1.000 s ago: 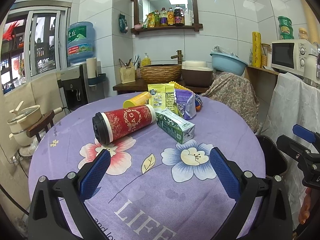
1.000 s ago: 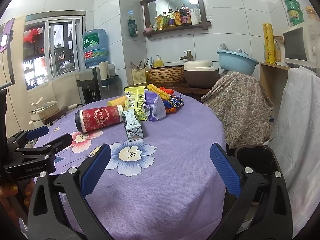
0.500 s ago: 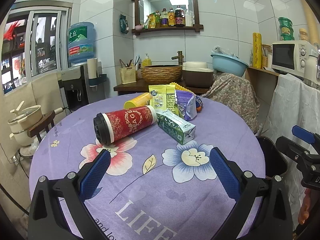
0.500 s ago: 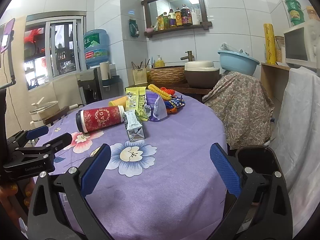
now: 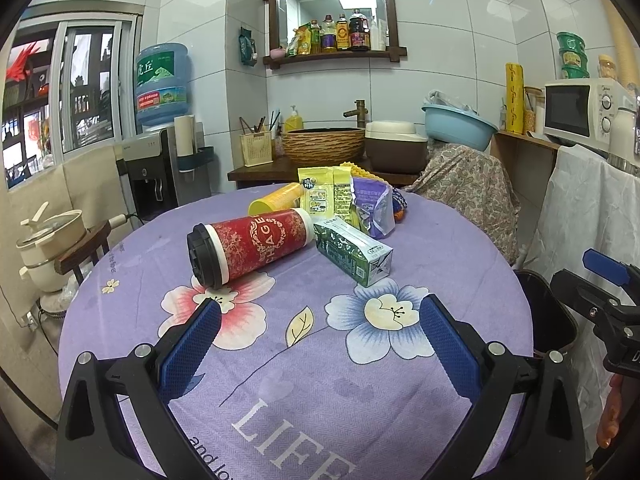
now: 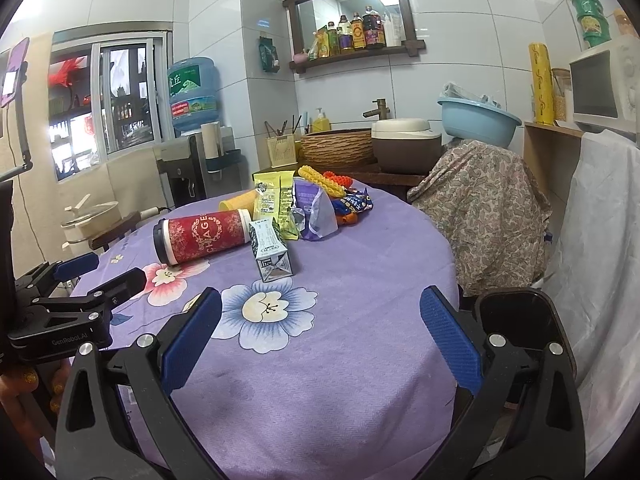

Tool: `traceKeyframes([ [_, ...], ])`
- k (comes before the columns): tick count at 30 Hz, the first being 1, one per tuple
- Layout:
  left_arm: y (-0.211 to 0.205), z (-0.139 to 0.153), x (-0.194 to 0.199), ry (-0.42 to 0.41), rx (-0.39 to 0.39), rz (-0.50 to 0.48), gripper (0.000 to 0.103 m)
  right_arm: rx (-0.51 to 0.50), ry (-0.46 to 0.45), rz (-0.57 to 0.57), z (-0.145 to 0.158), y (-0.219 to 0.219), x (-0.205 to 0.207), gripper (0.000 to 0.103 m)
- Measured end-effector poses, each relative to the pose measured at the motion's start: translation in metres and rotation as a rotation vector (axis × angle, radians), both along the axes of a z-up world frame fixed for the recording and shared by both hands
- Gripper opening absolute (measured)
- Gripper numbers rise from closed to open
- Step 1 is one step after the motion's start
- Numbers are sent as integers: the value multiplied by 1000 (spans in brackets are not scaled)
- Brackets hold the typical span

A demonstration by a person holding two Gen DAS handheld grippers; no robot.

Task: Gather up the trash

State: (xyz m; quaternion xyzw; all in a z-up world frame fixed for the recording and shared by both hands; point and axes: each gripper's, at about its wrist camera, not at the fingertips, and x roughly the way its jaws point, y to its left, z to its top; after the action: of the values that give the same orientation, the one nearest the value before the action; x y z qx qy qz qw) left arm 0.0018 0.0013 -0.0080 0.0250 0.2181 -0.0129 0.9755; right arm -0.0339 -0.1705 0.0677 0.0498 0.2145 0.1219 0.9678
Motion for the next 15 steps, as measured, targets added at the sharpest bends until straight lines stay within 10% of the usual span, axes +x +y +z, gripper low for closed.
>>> traceKeyframes([
  [15, 0, -2, 1, 1, 2, -7, 98, 2, 1, 5, 0, 1, 1, 98],
])
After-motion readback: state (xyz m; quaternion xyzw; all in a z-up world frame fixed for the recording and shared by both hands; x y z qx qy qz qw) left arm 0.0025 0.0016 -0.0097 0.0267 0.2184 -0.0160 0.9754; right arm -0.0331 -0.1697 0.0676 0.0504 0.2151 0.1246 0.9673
